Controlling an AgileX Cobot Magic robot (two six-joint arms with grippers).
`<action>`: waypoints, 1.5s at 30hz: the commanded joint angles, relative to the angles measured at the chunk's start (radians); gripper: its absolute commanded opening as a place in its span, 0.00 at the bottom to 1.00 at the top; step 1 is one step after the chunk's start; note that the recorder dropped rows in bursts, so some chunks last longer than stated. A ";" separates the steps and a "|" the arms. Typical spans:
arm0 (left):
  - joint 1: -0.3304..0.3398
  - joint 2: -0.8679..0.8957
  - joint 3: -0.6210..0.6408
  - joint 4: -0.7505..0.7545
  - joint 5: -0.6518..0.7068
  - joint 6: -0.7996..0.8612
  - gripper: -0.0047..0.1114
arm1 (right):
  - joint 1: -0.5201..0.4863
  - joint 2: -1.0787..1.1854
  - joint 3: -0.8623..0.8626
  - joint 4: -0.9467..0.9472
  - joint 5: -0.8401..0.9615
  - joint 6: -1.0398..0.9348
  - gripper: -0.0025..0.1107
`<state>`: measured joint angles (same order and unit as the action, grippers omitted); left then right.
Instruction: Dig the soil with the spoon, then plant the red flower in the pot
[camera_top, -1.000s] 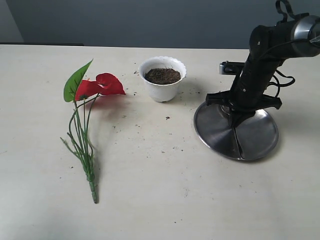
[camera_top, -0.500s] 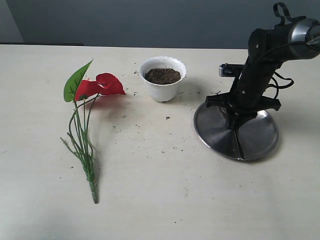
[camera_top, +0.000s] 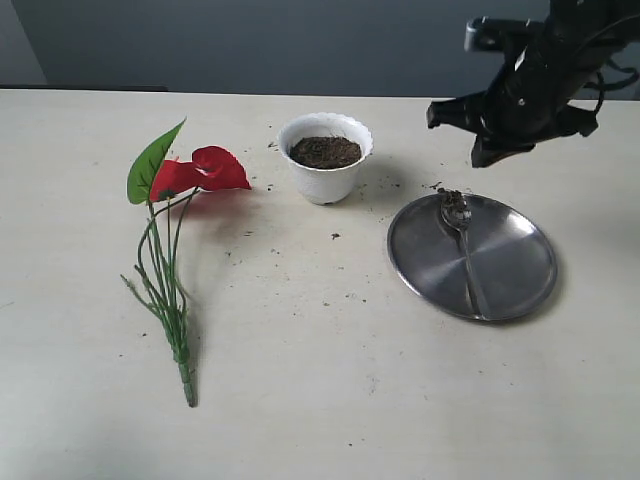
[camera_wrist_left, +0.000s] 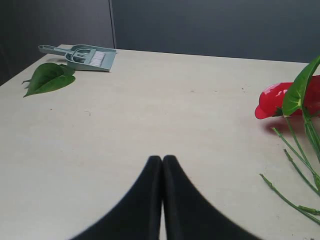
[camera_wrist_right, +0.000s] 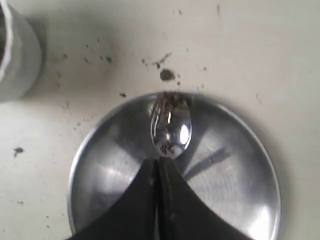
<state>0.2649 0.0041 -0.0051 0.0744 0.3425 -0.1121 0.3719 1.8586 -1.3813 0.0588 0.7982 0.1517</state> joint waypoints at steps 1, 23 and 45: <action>-0.007 -0.004 0.005 -0.009 -0.007 0.000 0.04 | -0.003 -0.097 0.002 -0.028 -0.069 -0.005 0.02; -0.007 -0.004 0.005 -0.009 -0.007 0.000 0.04 | -0.003 -0.513 0.165 -0.047 -0.245 -0.030 0.02; -0.007 -0.004 0.005 -0.009 -0.007 0.000 0.04 | -0.003 -0.689 0.209 -0.235 -0.199 -0.026 0.02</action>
<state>0.2649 0.0041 -0.0051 0.0744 0.3425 -0.1121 0.3719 1.1742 -1.1769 -0.1278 0.5889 0.1274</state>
